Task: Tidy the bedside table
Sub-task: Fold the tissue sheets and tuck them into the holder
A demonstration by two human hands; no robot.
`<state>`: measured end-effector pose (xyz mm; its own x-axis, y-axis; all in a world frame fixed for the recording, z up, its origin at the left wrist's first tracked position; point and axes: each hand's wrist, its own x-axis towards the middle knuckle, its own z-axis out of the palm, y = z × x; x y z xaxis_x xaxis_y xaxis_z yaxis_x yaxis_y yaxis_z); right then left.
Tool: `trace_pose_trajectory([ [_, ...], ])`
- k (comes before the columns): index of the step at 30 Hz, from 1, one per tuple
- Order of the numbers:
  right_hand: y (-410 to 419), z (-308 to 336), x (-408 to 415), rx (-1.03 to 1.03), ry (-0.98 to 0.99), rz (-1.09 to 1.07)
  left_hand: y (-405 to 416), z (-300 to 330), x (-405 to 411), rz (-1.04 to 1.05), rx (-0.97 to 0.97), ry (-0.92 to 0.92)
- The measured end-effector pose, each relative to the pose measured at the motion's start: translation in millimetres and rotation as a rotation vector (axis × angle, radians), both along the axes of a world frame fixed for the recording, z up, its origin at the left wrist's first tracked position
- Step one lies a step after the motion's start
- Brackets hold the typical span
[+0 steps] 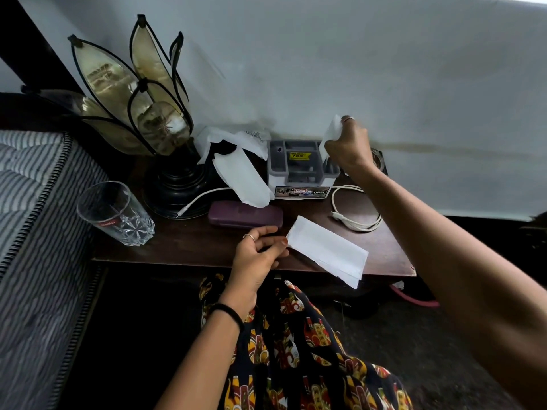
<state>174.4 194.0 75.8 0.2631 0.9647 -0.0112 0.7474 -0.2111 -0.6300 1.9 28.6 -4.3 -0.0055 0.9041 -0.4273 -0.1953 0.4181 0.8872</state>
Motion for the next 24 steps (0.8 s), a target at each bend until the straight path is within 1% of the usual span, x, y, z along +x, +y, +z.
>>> trace_pose_trajectory([
  [2, -2, -5, 2, -0.066, -0.085, 0.050, 0, 0, 0, 0.000, -0.006, 0.005],
  [3, -6, -7, 5, -0.053, -0.136, 0.076, 1, -1, -1, 0.002, -0.009, 0.007],
  [5, -23, -10, 9, 0.087, -0.207, 0.090, 1, -1, -1, 0.014, -0.017, 0.005],
  [7, -52, -16, 12, 0.282, -0.177, 0.054, 3, -2, -2, 0.023, -0.024, -0.006],
  [8, -69, -23, 14, 0.346, -0.149, 0.046, 3, -1, -2, 0.026, -0.028, -0.010],
  [9, -86, -32, 16, 0.355, -0.140, 0.064, 4, -1, -1, 0.029, -0.031, -0.011],
  [10, -102, -43, 19, 0.303, -0.155, 0.108, 4, 0, -1, 0.033, -0.033, -0.012],
  [13, -135, -74, 32, -0.067, -0.295, 0.282, 3, 1, -1, 0.047, -0.041, -0.019],
  [14, -142, -81, 36, -0.158, -0.316, 0.313, 3, 1, 0, 0.048, -0.044, -0.020],
  [15, -146, -85, 39, -0.207, -0.317, 0.326, 3, 1, 0, 0.048, -0.046, -0.020],
  [18, -147, -90, 43, -0.225, -0.356, 0.328, 2, 1, 1, 0.048, -0.052, -0.006],
  [21, -139, -92, 44, -0.299, -0.431, 0.344, 3, 1, 2, 0.051, -0.056, 0.006],
  [24, -133, -87, 44, -0.319, -0.347, 0.356, 3, 0, 2, 0.054, -0.059, 0.019],
])
